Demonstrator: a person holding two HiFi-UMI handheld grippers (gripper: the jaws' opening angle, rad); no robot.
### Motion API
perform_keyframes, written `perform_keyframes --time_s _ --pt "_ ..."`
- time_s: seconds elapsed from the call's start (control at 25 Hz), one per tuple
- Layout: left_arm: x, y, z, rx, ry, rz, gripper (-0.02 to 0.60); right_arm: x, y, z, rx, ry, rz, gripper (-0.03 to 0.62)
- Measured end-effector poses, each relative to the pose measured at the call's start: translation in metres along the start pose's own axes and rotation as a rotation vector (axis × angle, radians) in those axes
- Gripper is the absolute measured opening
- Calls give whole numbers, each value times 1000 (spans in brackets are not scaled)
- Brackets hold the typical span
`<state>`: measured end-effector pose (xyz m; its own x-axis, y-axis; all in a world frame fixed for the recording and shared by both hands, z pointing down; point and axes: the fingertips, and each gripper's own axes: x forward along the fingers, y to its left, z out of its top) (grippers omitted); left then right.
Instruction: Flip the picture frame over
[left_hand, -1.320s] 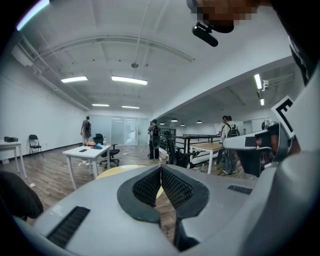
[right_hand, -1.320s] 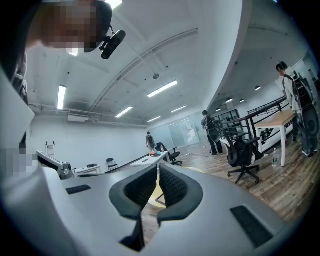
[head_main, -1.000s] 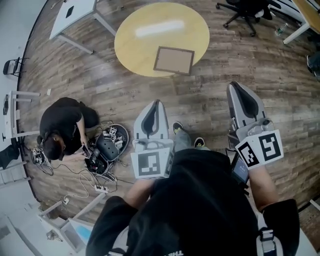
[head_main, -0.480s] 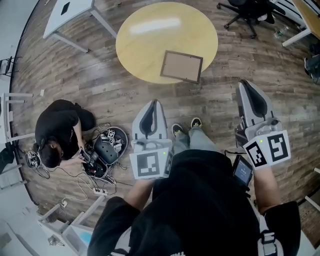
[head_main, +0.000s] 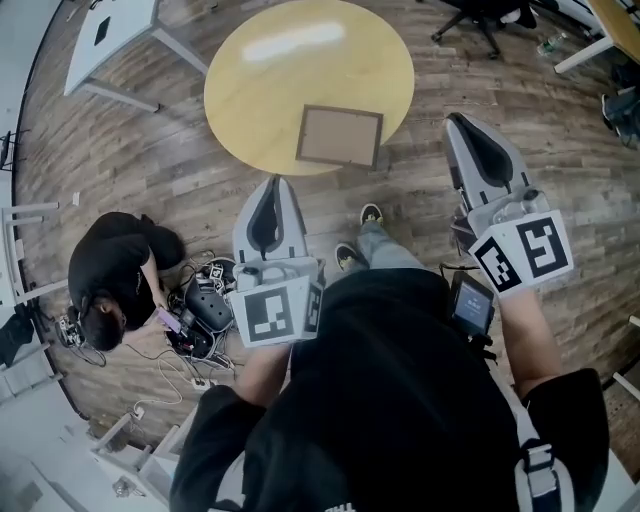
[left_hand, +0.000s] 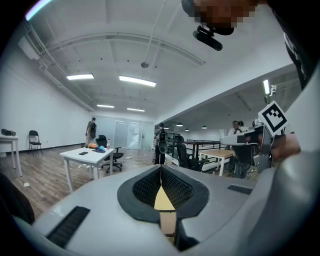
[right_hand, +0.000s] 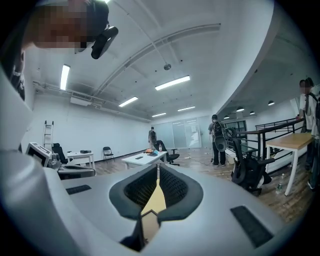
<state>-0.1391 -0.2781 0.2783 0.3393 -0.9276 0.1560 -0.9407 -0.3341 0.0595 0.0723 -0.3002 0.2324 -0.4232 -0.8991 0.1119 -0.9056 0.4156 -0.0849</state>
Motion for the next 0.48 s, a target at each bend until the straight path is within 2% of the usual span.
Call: perform_keyframes --time_s 0.24,0.28,0.4,0.48 --pt "47 -26 1 30 12 11 23 25 -36 -10 -94 8 98 27" --pt "54 -27 -1 32 14 17 23 31 -35 -15 -124 16 146 27" --pt "71 -24 -8 41 25 37 23 48 -16 -39 -218 49 378 26" --pt "79 -20 -16 42 45 55 23 59 -8 -63 -279 93 483 26"
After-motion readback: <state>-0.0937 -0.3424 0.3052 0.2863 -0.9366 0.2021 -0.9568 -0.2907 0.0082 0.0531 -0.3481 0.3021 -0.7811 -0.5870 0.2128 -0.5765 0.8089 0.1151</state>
